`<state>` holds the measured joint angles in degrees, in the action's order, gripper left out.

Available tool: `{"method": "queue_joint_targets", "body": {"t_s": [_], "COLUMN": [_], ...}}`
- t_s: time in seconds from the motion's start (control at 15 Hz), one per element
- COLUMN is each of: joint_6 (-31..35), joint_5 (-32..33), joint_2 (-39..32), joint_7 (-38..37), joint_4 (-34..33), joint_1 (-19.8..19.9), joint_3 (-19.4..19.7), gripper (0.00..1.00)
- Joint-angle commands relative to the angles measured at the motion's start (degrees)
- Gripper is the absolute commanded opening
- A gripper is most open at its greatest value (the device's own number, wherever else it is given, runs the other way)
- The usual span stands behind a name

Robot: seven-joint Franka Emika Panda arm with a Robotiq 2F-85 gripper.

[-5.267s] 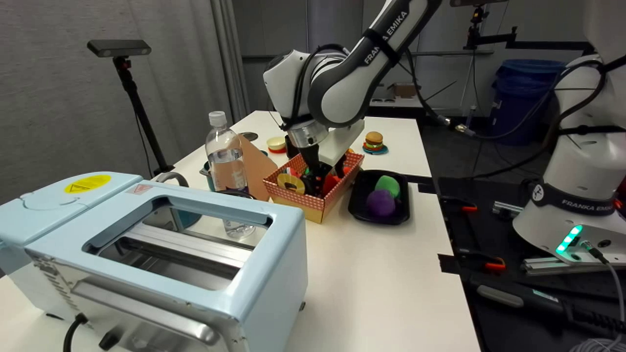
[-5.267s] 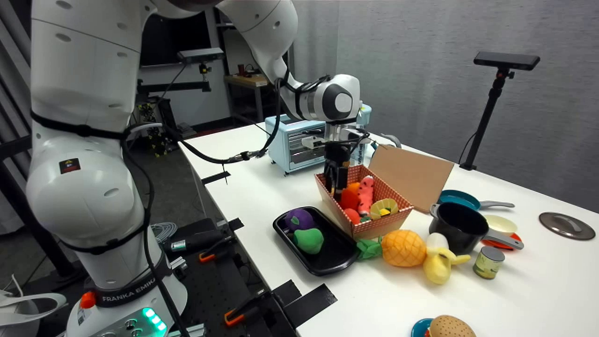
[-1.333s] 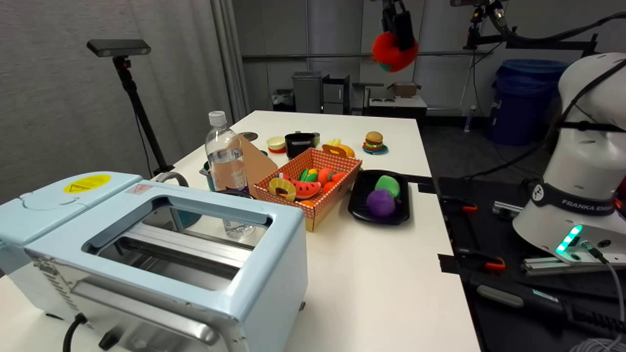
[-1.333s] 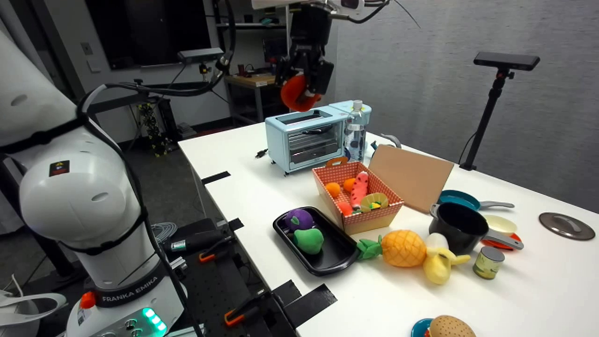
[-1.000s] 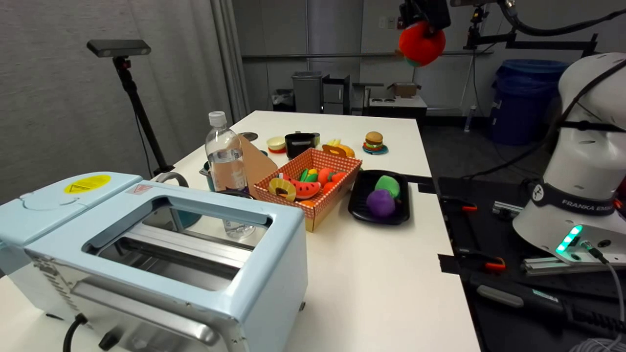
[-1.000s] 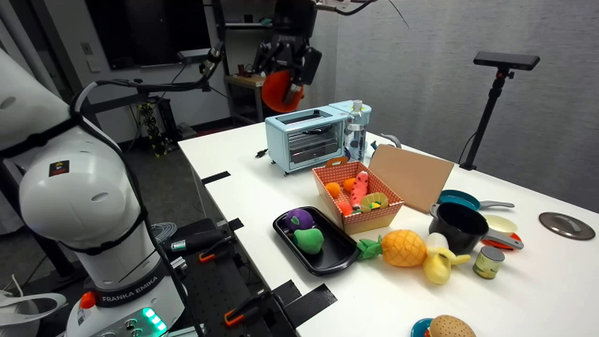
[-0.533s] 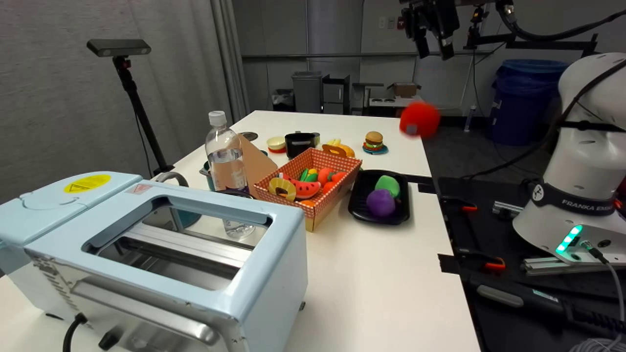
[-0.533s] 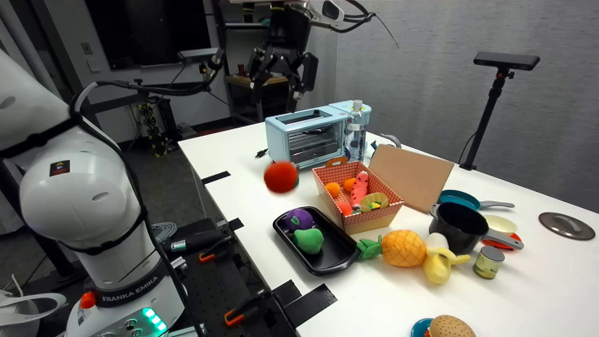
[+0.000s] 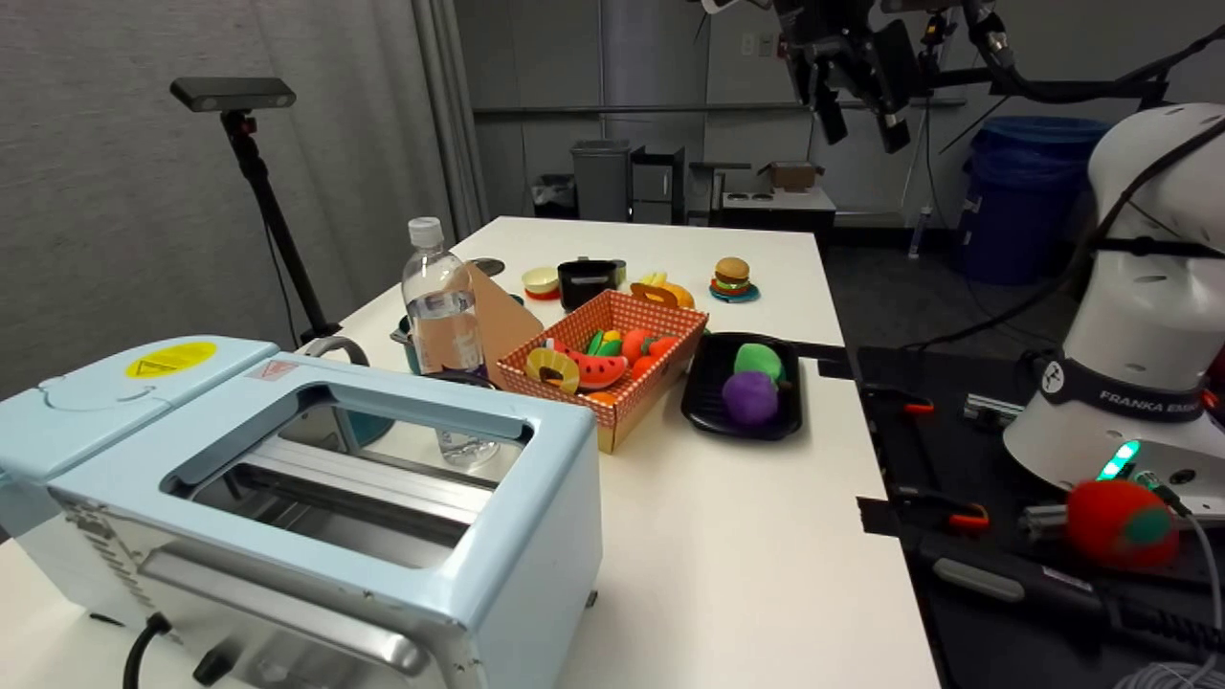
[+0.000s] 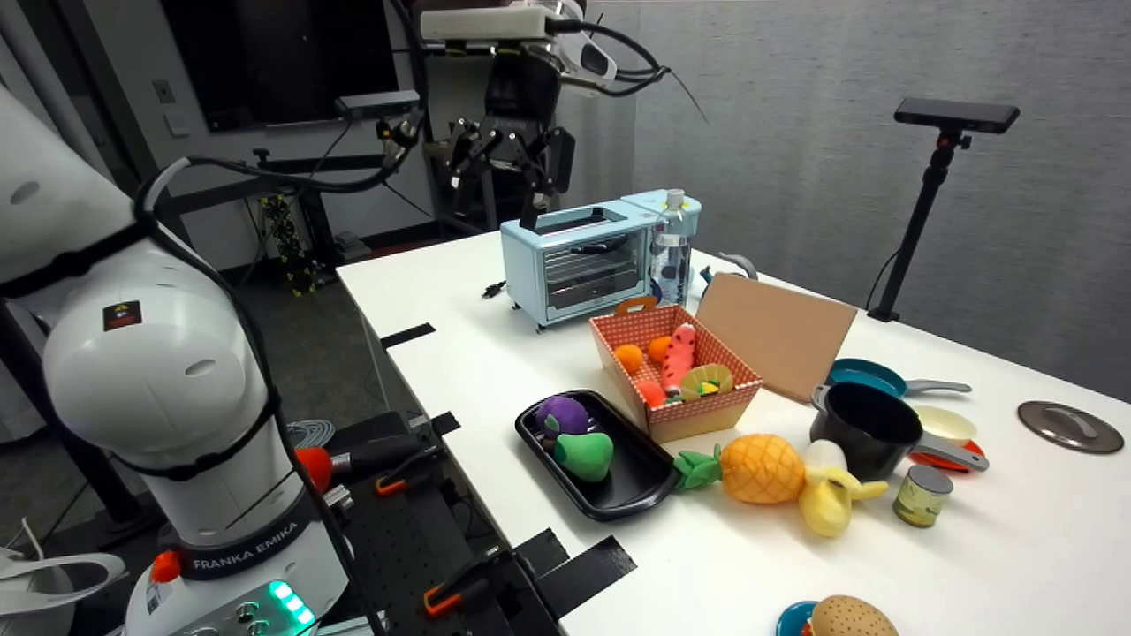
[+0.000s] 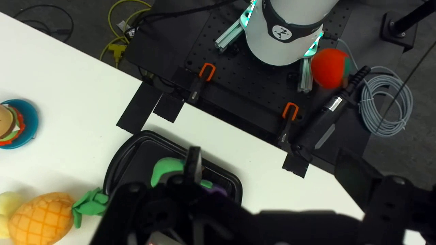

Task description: Take the big orange plush toy out of the box and put it on the tray

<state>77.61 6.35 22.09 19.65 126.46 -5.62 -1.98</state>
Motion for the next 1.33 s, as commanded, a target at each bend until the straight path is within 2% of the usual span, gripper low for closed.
{"method": "queue_joint_targets", "body": {"t_s": [0.0, 1.27], "joint_6": [-0.86, -0.08], "joint_5": [0.67, 0.07], "joint_2": [-0.33, -0.65], "joint_7": [0.90, -0.12], "joint_4": [-0.31, -0.08], "joint_1": [-1.50, -1.42], "joint_3": [-0.69, -0.61], "gripper": [1.00, 1.00]}}
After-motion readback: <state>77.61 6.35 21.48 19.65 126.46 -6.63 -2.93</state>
